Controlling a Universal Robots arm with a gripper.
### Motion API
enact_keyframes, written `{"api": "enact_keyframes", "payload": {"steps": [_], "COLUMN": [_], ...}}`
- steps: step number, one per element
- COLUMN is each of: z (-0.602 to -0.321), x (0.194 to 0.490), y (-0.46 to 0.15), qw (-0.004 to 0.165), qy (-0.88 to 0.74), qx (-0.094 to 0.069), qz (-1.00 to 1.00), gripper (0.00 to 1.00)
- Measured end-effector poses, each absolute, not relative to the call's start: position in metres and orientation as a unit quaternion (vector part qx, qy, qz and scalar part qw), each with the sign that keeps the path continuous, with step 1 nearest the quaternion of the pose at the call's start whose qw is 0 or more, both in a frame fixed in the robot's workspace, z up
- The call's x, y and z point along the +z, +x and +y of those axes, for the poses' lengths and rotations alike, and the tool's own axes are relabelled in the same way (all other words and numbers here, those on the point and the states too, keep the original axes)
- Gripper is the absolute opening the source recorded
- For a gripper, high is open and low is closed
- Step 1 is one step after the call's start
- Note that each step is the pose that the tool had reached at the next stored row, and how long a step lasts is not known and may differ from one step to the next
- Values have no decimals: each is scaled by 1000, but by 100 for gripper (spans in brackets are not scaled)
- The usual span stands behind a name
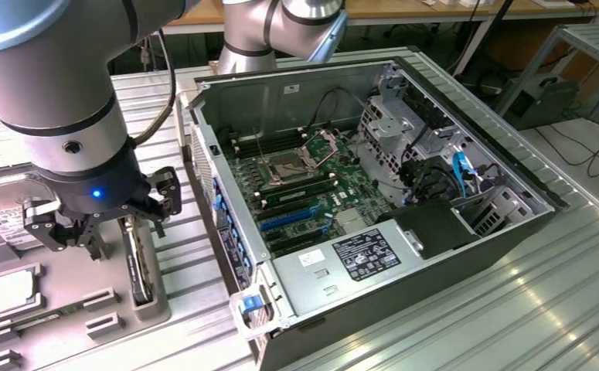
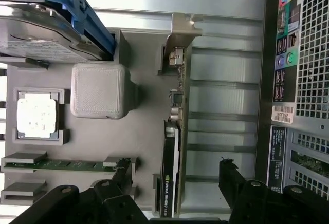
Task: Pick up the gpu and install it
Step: 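Pick up the gpu and move the gpu toward the slot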
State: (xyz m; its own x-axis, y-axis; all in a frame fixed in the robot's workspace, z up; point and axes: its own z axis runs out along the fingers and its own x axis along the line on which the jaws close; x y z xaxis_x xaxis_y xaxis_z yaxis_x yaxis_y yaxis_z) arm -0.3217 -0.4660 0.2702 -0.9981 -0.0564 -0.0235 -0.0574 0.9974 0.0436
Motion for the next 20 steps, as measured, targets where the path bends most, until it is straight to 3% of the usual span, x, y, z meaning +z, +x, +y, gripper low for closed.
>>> {"api": "enact_keyframes", "payload": {"steps": [2, 20], "z": [-465, -461], "x": [258, 235], "y": [-322, -322], "qw": [11, 11], "qy": [-28, -28], "qx": [22, 20], "qz": [999, 999], "gripper": [78, 78]}}
